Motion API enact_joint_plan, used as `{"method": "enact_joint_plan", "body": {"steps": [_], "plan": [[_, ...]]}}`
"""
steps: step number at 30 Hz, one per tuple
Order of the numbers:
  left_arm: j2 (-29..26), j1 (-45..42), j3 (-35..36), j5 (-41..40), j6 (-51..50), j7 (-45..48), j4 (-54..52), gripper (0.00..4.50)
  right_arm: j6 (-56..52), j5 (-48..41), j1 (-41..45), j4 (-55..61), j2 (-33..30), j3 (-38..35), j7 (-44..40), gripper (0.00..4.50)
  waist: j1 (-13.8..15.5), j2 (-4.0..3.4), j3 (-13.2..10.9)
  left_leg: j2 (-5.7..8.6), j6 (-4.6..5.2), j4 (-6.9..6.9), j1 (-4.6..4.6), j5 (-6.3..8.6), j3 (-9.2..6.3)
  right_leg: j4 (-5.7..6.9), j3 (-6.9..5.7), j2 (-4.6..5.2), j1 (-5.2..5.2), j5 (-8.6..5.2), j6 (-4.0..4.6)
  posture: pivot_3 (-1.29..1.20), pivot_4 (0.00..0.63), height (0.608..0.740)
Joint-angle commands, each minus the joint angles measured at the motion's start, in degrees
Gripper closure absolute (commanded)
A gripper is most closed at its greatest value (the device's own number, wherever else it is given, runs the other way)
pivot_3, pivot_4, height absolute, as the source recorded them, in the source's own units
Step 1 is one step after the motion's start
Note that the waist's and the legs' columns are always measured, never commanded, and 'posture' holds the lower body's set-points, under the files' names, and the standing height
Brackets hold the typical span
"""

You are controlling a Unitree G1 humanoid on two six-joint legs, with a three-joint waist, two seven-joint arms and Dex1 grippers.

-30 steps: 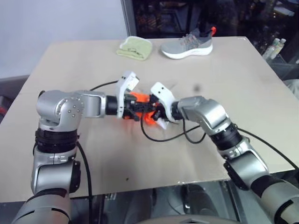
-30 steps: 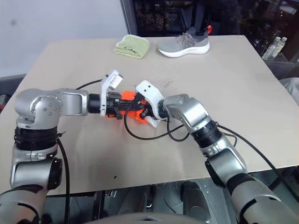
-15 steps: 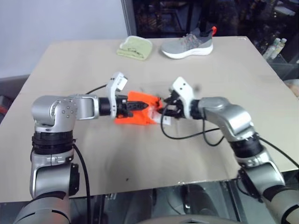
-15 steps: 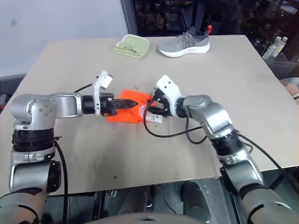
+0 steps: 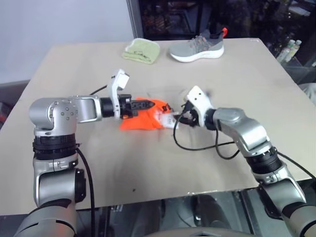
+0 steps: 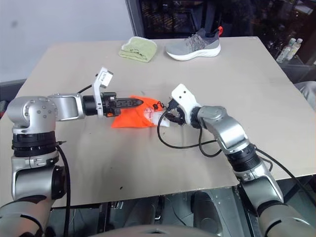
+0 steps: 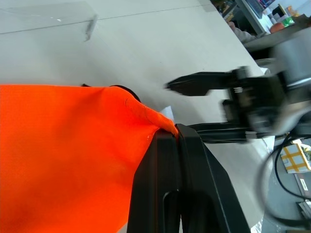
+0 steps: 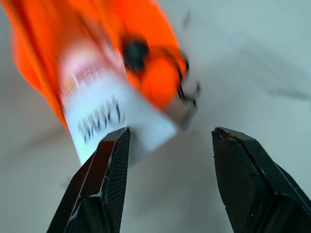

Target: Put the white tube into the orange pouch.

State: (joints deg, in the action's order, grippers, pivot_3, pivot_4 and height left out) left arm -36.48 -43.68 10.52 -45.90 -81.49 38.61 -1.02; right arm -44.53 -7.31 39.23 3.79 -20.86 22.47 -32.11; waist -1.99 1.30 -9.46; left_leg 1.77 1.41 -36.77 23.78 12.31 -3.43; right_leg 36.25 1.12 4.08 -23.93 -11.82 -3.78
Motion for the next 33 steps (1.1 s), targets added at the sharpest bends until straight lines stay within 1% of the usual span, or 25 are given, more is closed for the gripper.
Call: {"method": "enact_joint_plan", "body": {"steps": [1, 6, 8, 11, 15, 18, 22, 24, 27, 31, 33], "plan": [[0.1, -0.8, 1.2, -1.8, -0.7, -0.2, -3.1, 4.50, 1.8, 1.5, -0.2, 1.2, -1.6, -1.3, -0.6, 1.80, 0.0, 0.00, 0.0, 0.00, -0.05, 0.00, 0.00, -0.03, 0.00, 0.00, 0.01, 0.00, 0.00, 0.00, 0.00, 0.00, 0.150, 0.740], [0.4, -0.9, 1.7, -2.2, -1.2, -1.2, -3.5, 4.50, 0.6, 1.8, -2.0, 4.3, -4.5, -1.4, -2.3, 1.80, 0.0, 0.00, 0.0, -0.02, -0.03, 0.01, -0.01, -0.02, -0.03, 0.00, -0.02, -0.01, 0.00, 0.00, 0.00, 0.00, 0.150, 0.740], [0.7, -1.1, 1.8, -2.5, -1.3, -1.6, -3.9, 4.50, 1.3, 3.9, -2.3, 3.3, -4.5, 0.3, -1.5, 1.80, -0.2, 0.00, 0.0, -0.02, 0.00, 0.01, -0.02, 0.00, -0.02, 0.01, -0.01, -0.01, 0.00, 0.00, 0.00, 0.00, 0.150, 0.740], [0.9, -0.9, 1.4, -2.6, -1.1, -1.9, -4.8, 4.50, 1.8, 5.3, -2.1, 2.3, -2.4, 2.1, -0.9, 1.80, -0.3, 0.01, 0.0, -0.02, 0.09, 0.01, -0.05, 0.05, 0.00, 0.04, 0.01, -0.04, 0.00, 0.00, 0.00, 0.00, 0.150, 0.740], [1.2, -0.6, 1.1, -3.4, -1.8, -2.1, -6.0, 4.50, 1.9, 5.0, 0.2, 1.1, 4.7, 3.2, -0.3, 1.80, -0.4, 0.01, 0.0, -0.03, 0.01, 0.01, -0.06, 0.01, 0.00, 0.07, 0.01, -0.07, 0.00, 0.00, 0.00, 0.00, 0.150, 0.740], [1.4, -0.7, 1.3, -4.3, -2.5, -1.8, -6.6, 4.50, 3.1, 5.4, 1.3, -0.3, 8.4, 3.8, -0.3, 1.80, -0.3, 0.01, 0.0, -0.03, -0.10, 0.01, -0.06, -0.06, -0.02, 0.07, 0.01, -0.05, 0.00, 0.00, 0.00, 0.00, 0.150, 0.740], [1.4, -1.4, 2.7, -6.3, -2.7, -0.7, -6.0, 4.50, 4.2, 4.8, 2.4, 0.3, 10.6, 2.8, -1.2, 1.80, 0.2, 0.01, 0.0, 0.00, -0.11, 0.00, -0.03, -0.06, -0.07, 0.03, -0.02, 0.00, 0.01, 0.00, 0.00, 0.00, 0.150, 0.740], [1.8, -2.6, 5.1, -8.4, -3.0, 0.2, -4.4, 4.50, 3.4, 4.0, 2.7, 3.0, 9.3, 1.5, -2.5, 1.80, 0.2, 0.01, 0.0, 0.00, -0.11, 0.00, -0.02, -0.06, -0.08, 0.03, -0.02, 0.01, 0.01, 0.00, 0.00, 0.00, 0.150, 0.740], [1.5, -4.6, 7.9, -9.9, -2.9, 0.8, -1.0, 4.50, 2.1, 3.8, 2.7, 6.7, 5.6, -0.6, -3.8, 1.80, 0.1, 0.01, 0.0, -0.01, -0.14, 0.00, -0.01, -0.08, -0.12, 0.05, -0.06, -0.02, 0.00, 0.00, 0.00, 0.00, 0.150, 0.740], [-0.3, -5.9, 9.2, -10.8, -2.4, 2.5, 2.2, 4.50, -1.5, 2.2, 1.5, 11.1, 2.1, -4.7, -4.0, 1.80, 0.0, 0.01, 0.0, 0.01, -0.15, 0.01, -0.04, -0.08, -0.10, 0.04, -0.07, -0.02, 0.01, 0.00, 0.00, 0.00, 0.150, 0.740], [-1.5, -6.2, 9.3, -10.6, -1.3, 4.1, 3.5, 4.50, -5.3, -1.1, 0.0, 14.5, 1.2, -8.4, -4.9, 1.80, -0.1, 0.02, 0.0, 0.01, -0.15, 0.02, -0.04, -0.08, -0.10, 0.04, -0.07, -0.03, 0.01, 0.00, 0.00, 0.00, 0.150, 0.740]]}}
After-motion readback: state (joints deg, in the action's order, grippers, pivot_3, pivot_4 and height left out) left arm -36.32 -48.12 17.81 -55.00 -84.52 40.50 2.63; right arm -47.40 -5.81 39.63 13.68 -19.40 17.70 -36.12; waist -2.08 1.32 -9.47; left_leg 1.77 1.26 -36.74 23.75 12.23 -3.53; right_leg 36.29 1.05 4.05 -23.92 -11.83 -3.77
